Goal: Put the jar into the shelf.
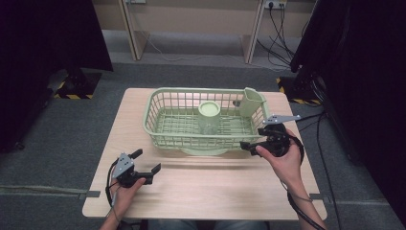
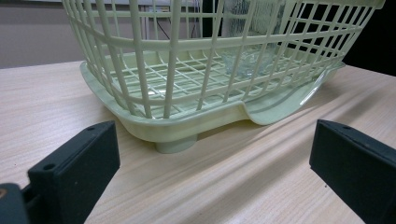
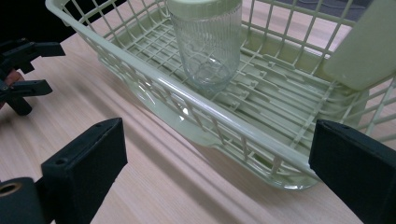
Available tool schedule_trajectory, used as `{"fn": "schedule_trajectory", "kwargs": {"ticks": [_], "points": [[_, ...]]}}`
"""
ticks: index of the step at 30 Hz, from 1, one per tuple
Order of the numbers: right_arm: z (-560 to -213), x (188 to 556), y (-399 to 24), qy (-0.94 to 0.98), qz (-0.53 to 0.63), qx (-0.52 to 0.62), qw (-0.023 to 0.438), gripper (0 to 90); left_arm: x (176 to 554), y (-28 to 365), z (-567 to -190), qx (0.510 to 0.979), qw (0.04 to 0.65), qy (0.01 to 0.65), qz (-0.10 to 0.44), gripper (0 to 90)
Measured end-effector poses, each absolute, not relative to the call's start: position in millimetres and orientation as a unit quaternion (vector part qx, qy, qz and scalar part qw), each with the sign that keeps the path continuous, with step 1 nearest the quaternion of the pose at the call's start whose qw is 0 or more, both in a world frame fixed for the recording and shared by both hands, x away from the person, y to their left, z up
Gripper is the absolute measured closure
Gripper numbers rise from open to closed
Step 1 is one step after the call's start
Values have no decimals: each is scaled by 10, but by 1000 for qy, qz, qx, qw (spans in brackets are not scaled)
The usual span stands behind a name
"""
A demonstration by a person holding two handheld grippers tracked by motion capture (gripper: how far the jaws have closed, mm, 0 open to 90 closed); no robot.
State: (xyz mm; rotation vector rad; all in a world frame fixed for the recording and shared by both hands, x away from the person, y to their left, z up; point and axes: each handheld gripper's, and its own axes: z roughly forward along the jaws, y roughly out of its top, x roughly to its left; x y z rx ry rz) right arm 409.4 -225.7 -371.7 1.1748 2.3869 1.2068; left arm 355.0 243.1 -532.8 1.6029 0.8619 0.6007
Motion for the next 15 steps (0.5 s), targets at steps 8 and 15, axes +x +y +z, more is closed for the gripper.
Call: {"fn": "schedule_trajectory", "kwargs": {"ticks": [8,15], "points": [[-3772,4018,-2354,809,411,406,110,45,3549,2430,-5328,684,575,368,257,14],[-3855,3964,-2443,805,410,414,108,45,3550,2429,-5328,684,574,368,257,15]]}}
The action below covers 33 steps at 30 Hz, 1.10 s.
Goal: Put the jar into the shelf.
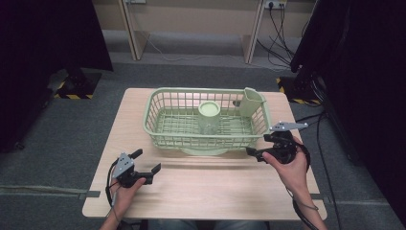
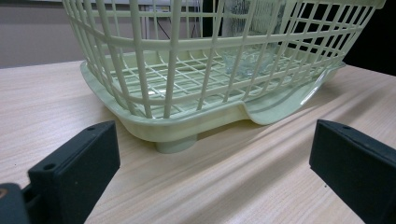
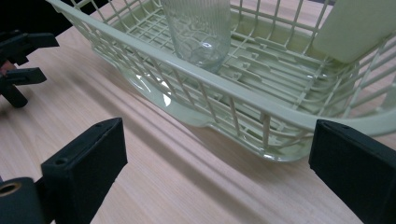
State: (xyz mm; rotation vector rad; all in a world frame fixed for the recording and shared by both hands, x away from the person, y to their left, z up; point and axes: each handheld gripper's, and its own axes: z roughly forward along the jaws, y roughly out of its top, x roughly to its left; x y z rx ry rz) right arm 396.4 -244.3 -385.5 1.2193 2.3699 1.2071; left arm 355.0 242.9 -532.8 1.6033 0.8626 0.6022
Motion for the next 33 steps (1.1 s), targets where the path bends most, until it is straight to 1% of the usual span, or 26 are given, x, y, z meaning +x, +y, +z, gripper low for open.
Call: {"fn": "schedule_trajectory", "kwargs": {"ticks": [33], "points": [[-4187,3723,-2780,788,402,453,110,45,3547,2428,-5328,684,575,368,259,15]]}}
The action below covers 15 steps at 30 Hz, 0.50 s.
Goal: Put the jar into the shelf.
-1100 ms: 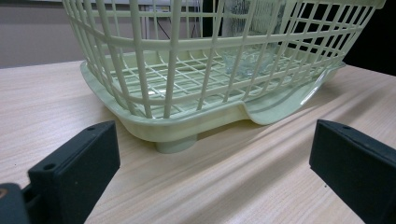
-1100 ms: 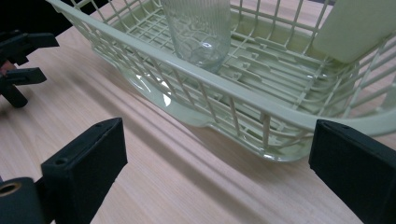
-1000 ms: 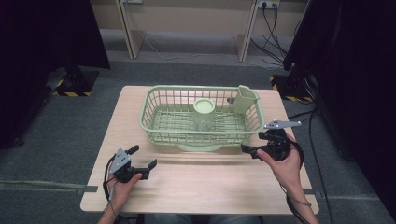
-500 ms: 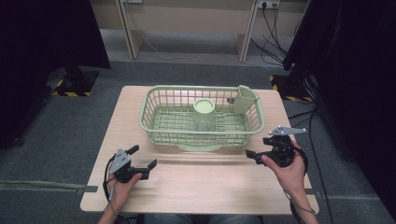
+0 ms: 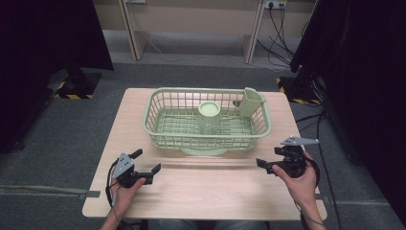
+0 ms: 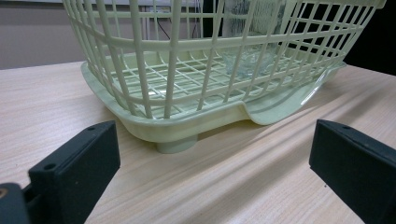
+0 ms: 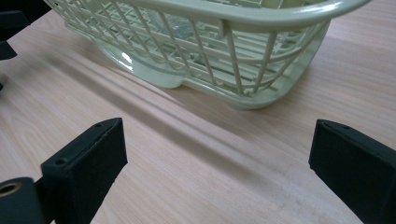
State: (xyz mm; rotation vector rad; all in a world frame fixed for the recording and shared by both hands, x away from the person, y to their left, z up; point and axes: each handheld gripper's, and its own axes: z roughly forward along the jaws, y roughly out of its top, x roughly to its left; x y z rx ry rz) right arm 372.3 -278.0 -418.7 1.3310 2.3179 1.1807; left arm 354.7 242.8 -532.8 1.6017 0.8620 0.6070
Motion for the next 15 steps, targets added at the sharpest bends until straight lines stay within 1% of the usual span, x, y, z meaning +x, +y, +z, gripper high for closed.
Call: {"fn": "schedule_trajectory", "kwargs": {"ticks": [15], "points": [[-4381,3658,-2897,779,401,471,106,45,3546,2426,-5328,684,574,367,260,16]]}}
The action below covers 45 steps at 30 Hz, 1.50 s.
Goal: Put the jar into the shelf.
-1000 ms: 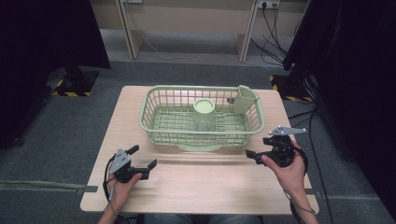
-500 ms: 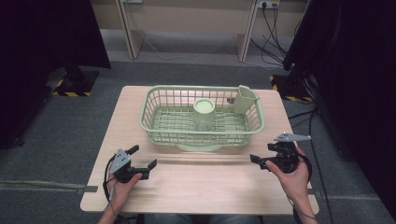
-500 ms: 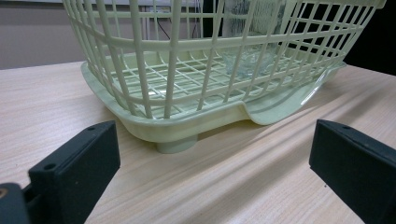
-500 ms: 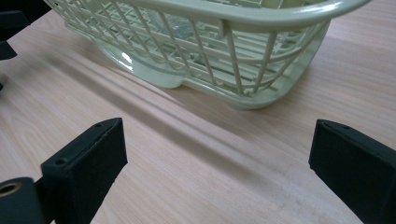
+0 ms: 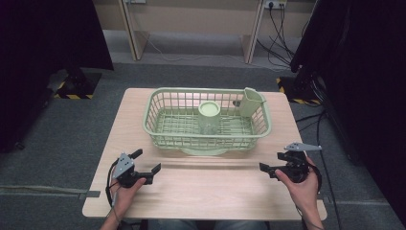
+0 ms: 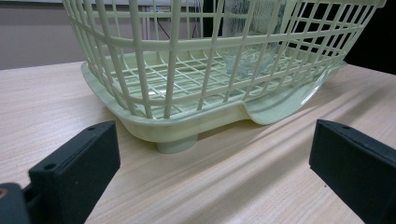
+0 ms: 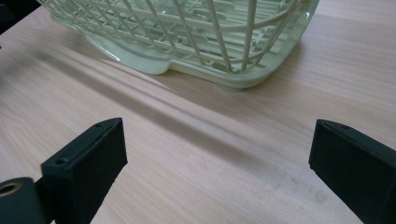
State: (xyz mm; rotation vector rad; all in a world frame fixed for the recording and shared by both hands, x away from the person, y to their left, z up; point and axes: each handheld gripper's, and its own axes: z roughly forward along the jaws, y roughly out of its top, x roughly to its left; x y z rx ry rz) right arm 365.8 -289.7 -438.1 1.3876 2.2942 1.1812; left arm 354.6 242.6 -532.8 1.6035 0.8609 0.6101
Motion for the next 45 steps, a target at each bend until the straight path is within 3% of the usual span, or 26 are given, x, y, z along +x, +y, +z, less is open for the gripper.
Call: {"fn": "schedule_trajectory", "kwargs": {"ticks": [45], "points": [[-4827,3540,-3189,746,398,523,108,45,3547,2422,-5327,684,572,370,262,16]]}}
